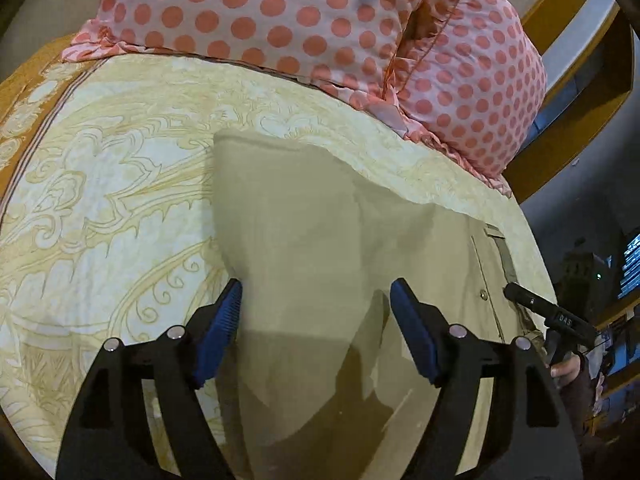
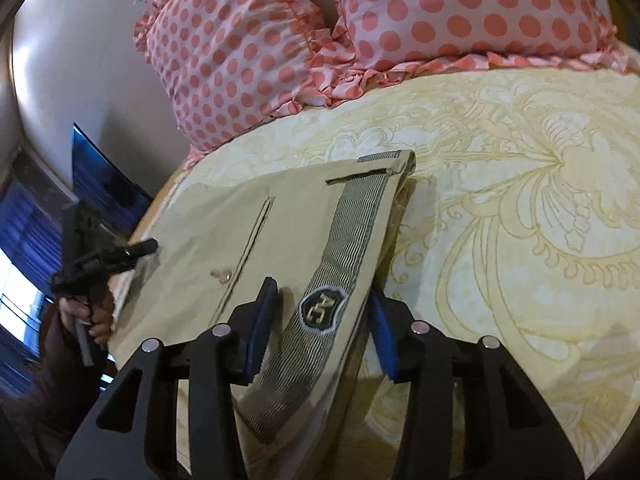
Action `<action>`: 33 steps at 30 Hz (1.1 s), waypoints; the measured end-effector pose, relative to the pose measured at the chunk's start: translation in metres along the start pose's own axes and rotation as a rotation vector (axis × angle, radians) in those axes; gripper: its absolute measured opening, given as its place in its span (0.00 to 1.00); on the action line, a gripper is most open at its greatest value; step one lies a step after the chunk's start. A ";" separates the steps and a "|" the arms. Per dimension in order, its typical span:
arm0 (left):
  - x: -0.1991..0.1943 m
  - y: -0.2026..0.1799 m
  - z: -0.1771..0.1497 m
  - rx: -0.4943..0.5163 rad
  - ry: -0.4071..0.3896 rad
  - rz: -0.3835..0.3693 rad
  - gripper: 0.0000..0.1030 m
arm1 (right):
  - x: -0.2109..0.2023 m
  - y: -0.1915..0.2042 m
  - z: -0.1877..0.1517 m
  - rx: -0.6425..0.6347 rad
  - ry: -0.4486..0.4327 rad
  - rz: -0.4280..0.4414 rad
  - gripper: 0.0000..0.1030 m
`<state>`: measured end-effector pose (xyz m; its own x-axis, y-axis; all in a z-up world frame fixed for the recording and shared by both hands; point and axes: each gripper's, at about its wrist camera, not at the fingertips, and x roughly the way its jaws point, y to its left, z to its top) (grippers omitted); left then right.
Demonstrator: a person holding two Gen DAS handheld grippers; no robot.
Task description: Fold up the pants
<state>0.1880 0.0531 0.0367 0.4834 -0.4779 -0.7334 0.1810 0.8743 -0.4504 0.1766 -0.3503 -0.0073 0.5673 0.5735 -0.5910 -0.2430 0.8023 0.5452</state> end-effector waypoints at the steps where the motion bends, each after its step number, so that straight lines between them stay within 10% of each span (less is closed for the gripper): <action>1: -0.001 0.004 0.001 -0.021 0.002 -0.022 0.69 | 0.001 -0.002 0.002 0.003 0.002 -0.004 0.28; 6: 0.006 0.027 0.001 -0.150 0.044 -0.143 0.14 | -0.001 -0.015 0.000 0.100 -0.005 0.145 0.12; 10: 0.002 0.023 0.005 -0.143 0.025 -0.154 0.07 | -0.007 -0.014 0.006 0.128 -0.029 0.211 0.10; 20: 0.018 -0.008 0.099 0.002 -0.165 0.000 0.08 | 0.012 -0.008 0.102 0.047 -0.162 0.122 0.09; 23: 0.048 -0.004 0.117 -0.004 -0.142 0.171 0.13 | 0.037 -0.024 0.117 0.046 -0.126 -0.019 0.12; 28: 0.026 0.013 0.110 -0.026 -0.203 0.322 0.42 | 0.035 -0.033 0.110 0.107 -0.090 -0.158 0.29; 33: -0.005 -0.013 0.085 0.010 -0.203 0.056 0.53 | 0.014 -0.002 0.099 0.062 -0.140 0.023 0.61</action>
<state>0.2561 0.0515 0.0891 0.6555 -0.4022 -0.6392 0.1567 0.9004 -0.4058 0.2631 -0.3604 0.0420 0.6674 0.5591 -0.4919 -0.2100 0.7751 0.5959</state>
